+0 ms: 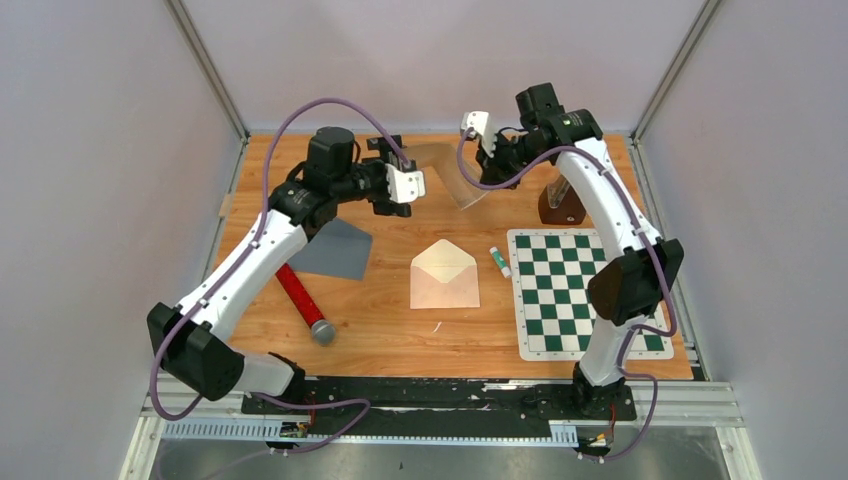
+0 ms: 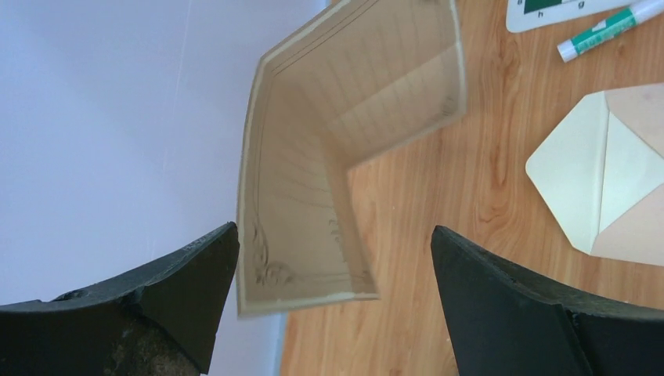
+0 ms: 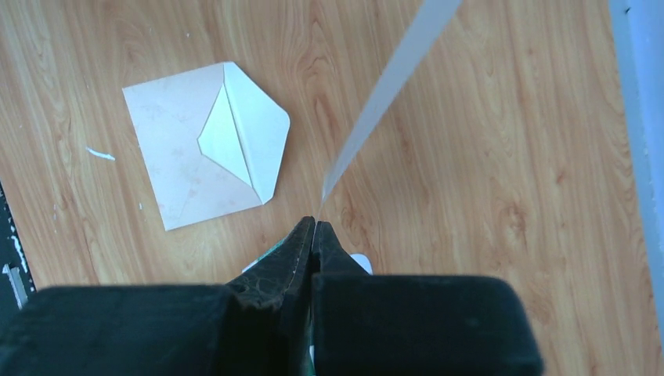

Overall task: Place the letter into the envelope and seal it
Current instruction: Fold the letter.

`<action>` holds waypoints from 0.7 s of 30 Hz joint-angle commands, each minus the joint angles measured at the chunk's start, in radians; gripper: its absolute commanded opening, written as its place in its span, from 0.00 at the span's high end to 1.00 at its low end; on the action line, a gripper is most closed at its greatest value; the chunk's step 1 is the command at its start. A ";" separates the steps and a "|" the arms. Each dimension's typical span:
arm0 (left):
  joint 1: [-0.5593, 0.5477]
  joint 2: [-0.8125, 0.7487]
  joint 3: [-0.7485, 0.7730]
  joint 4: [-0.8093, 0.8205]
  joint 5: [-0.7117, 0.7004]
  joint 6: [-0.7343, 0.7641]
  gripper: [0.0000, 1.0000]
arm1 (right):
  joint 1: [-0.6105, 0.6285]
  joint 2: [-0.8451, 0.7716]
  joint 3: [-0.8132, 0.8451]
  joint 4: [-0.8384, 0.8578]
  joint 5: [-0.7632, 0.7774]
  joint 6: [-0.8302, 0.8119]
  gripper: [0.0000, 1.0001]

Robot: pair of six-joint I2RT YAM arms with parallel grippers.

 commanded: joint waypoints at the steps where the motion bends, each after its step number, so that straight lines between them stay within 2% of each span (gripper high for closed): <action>1: -0.049 -0.043 -0.015 0.075 -0.154 0.103 0.00 | 0.065 0.005 0.084 0.041 0.048 0.069 1.00; 3: -0.051 -0.033 0.034 0.014 -0.161 0.096 0.02 | 0.093 0.006 0.098 0.042 0.067 0.096 1.00; 5: -0.049 0.002 0.111 -0.085 -0.165 0.045 0.08 | 0.110 0.005 0.113 0.044 0.081 0.111 1.00; 8: -0.048 0.037 0.179 -0.166 -0.166 -0.093 0.18 | 0.129 -0.002 0.118 0.059 0.108 0.124 1.00; 17: -0.046 0.030 0.128 -0.114 -0.200 -0.197 0.27 | 0.133 -0.012 0.117 0.098 0.136 0.196 1.00; 21: -0.047 0.040 0.134 -0.123 -0.189 -0.223 0.34 | 0.133 -0.007 0.130 0.118 0.145 0.248 1.00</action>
